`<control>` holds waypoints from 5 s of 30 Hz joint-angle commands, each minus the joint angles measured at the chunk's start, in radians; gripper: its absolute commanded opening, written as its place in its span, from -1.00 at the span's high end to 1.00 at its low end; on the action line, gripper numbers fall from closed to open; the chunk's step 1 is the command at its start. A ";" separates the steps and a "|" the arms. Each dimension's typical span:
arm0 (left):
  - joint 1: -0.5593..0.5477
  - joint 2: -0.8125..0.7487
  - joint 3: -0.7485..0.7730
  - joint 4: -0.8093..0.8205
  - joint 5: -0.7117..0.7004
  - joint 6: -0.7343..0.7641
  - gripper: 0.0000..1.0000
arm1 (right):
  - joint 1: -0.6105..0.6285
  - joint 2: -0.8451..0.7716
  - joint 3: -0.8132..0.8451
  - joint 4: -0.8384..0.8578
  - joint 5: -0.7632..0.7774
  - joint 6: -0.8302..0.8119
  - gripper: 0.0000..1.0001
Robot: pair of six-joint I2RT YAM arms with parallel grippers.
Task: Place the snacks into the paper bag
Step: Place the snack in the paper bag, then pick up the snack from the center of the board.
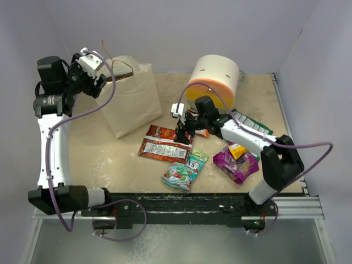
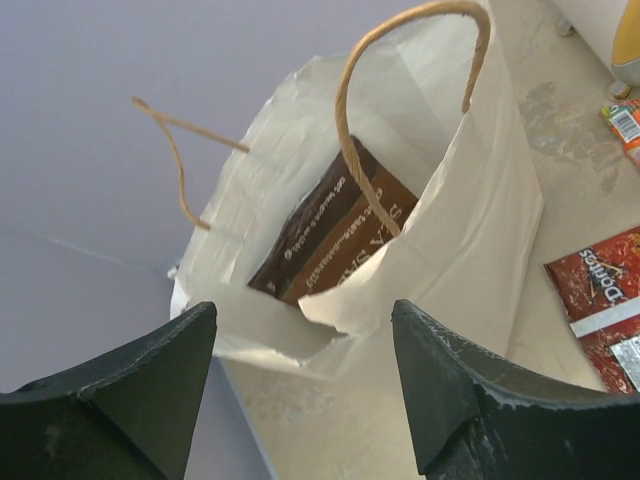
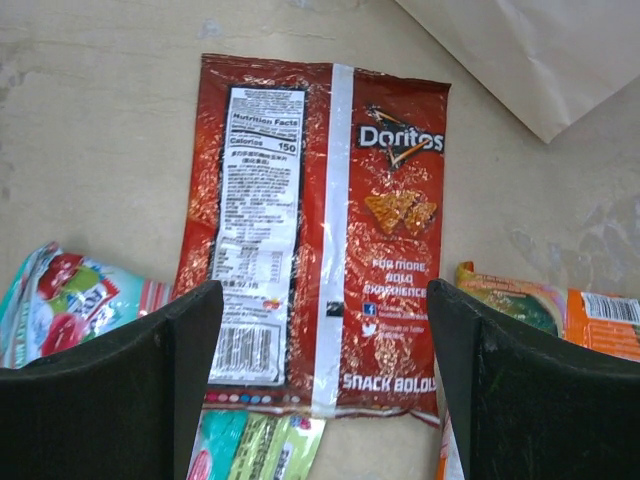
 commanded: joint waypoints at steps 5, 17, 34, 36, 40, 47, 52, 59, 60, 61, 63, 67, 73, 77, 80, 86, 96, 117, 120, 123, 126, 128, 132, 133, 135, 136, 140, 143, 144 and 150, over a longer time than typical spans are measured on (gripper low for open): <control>-0.002 -0.166 -0.061 -0.138 -0.170 -0.142 -0.67 | 0.033 0.173 0.167 0.040 0.119 0.071 -0.70; -0.002 -0.377 -0.331 -0.186 -0.158 -0.200 -0.88 | 0.090 0.363 0.271 -0.051 0.205 0.109 -0.76; -0.002 -0.453 -0.440 -0.237 -0.075 -0.189 -1.00 | 0.098 0.390 0.218 -0.087 0.181 0.144 -0.39; -0.002 -0.463 -0.465 -0.231 -0.051 -0.183 -1.00 | 0.099 0.390 0.217 -0.079 0.198 0.142 -0.36; -0.002 -0.470 -0.499 -0.257 -0.018 -0.142 -0.99 | 0.099 0.365 0.228 -0.093 0.234 0.103 -0.37; -0.002 -0.493 -0.557 -0.246 -0.024 -0.076 -0.98 | 0.099 0.310 0.258 -0.066 0.248 0.088 -0.41; -0.003 -0.500 -0.591 -0.239 -0.036 -0.030 -0.98 | 0.096 0.346 0.311 -0.043 0.269 0.114 -0.43; -0.002 -0.518 -0.595 -0.230 -0.038 -0.002 -0.98 | 0.096 0.482 0.465 -0.155 0.262 0.115 -0.50; -0.002 -0.522 -0.595 -0.229 -0.038 0.001 -0.98 | 0.096 0.494 0.477 -0.169 0.260 0.113 -0.50; -0.002 -0.522 -0.595 -0.227 -0.037 0.002 -0.98 | 0.095 0.503 0.486 -0.179 0.258 0.113 -0.50; -0.002 -0.523 -0.592 -0.226 -0.033 0.004 -0.98 | 0.095 0.513 0.486 -0.184 0.258 0.113 -0.50; -0.002 -0.525 -0.588 -0.226 -0.024 0.004 -0.98 | 0.095 0.535 0.484 -0.191 0.249 0.113 -0.50; -0.002 -0.541 -0.609 -0.230 -0.026 0.024 -0.98 | 0.095 0.554 0.463 -0.207 0.229 0.101 -0.50; -0.002 -0.552 -0.633 -0.226 -0.036 0.036 -0.98 | 0.097 0.547 0.413 -0.172 0.248 0.098 -0.42; -0.002 -0.549 -0.637 -0.228 -0.036 0.041 -0.98 | 0.096 0.551 0.387 -0.183 0.224 0.108 -0.28; -0.002 -0.535 -0.638 -0.227 -0.033 0.049 -0.98 | 0.096 0.559 0.380 -0.160 0.203 0.144 0.20; -0.002 -0.494 -0.630 -0.240 -0.024 0.066 -0.98 | 0.063 0.437 0.425 -0.203 0.127 0.115 0.85; -0.002 -0.451 -0.428 -0.154 0.322 -0.167 -0.95 | 0.030 0.029 0.384 -0.052 0.037 0.208 1.00; -0.002 -0.455 -0.400 -0.115 0.366 -0.228 -0.96 | 0.031 -0.006 0.396 -0.019 0.066 0.259 1.00; -0.002 -0.449 -0.381 -0.045 0.387 -0.342 -0.97 | 0.031 -0.029 0.432 -0.014 0.113 0.279 1.00; -0.003 -0.423 -0.354 0.019 0.424 -0.450 -0.98 | 0.031 -0.046 0.463 -0.013 0.172 0.296 1.00; -0.005 -0.400 -0.334 0.059 0.441 -0.515 -0.99 | 0.031 -0.057 0.473 -0.001 0.196 0.312 1.00; -0.016 -0.355 -0.324 0.118 0.450 -0.620 -0.99 | 0.031 -0.060 0.515 -0.010 0.202 0.342 1.00; -0.020 -0.348 -0.328 0.140 0.450 -0.645 -0.99 | 0.031 -0.058 0.531 -0.020 0.203 0.343 1.00; -0.029 -0.341 -0.338 0.188 0.427 -0.691 -0.99 | 0.031 -0.052 0.564 -0.031 0.210 0.346 1.00; -0.033 -0.341 -0.341 0.211 0.411 -0.712 -0.99 | 0.031 -0.049 0.579 -0.039 0.210 0.354 1.00; -0.062 -0.334 -0.356 0.268 0.383 -0.784 -0.99 | 0.031 -0.041 0.625 -0.041 0.201 0.413 1.00; -0.103 -0.323 -0.366 0.286 0.368 -0.805 -0.96 | 0.031 -0.036 0.654 -0.049 0.206 0.425 1.00; -0.119 -0.320 -0.371 0.294 0.366 -0.814 -0.94 | 0.031 -0.034 0.662 -0.048 0.203 0.426 1.00; -0.172 -0.306 -0.413 0.417 0.352 -0.914 -0.70 | 0.031 -0.026 0.672 -0.040 0.157 0.457 1.00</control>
